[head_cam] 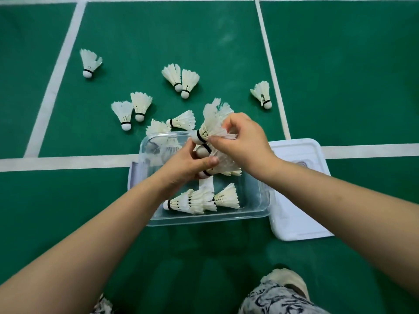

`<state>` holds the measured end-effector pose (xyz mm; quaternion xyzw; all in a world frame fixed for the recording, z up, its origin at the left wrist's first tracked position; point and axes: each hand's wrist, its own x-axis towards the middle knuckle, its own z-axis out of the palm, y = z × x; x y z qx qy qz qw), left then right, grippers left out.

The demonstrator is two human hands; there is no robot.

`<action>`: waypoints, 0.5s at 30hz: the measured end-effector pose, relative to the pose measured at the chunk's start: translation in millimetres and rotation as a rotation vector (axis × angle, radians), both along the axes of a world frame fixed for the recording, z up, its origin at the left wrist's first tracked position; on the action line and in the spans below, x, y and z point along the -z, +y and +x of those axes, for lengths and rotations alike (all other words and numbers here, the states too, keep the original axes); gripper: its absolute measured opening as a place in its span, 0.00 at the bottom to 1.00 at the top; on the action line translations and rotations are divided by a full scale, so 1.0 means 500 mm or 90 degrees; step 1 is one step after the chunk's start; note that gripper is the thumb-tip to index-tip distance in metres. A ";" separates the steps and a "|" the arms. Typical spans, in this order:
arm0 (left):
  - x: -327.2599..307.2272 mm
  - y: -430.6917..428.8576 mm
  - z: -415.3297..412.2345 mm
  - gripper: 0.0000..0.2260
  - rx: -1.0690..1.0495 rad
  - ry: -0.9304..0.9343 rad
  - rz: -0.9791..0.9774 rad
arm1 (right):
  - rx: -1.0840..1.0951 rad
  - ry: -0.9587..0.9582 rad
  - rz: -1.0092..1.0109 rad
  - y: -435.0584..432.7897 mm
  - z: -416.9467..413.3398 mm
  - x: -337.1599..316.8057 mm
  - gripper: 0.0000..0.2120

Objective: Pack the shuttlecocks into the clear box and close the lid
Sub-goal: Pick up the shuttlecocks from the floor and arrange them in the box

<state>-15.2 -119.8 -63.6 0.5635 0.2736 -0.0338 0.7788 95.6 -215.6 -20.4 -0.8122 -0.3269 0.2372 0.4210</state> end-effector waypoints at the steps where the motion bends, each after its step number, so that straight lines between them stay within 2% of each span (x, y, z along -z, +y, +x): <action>1: 0.000 0.000 0.001 0.29 0.003 -0.001 -0.006 | -0.003 0.000 0.002 -0.001 -0.003 0.001 0.13; 3: 0.003 -0.003 0.003 0.30 0.010 -0.009 -0.028 | -0.005 -0.006 0.003 0.000 -0.005 0.003 0.13; 6: 0.013 -0.006 0.007 0.44 0.026 -0.009 -0.072 | 0.006 -0.001 0.007 0.001 -0.004 0.003 0.14; 9: 0.015 -0.010 0.002 0.40 0.071 -0.018 -0.078 | 0.040 0.023 0.044 0.000 0.002 -0.006 0.16; 13: 0.033 -0.011 0.000 0.42 0.094 0.064 -0.041 | 0.066 0.032 0.073 -0.002 0.012 -0.011 0.17; 15: 0.042 -0.012 0.004 0.36 0.103 0.086 -0.007 | 0.061 0.023 0.065 -0.006 0.013 -0.010 0.17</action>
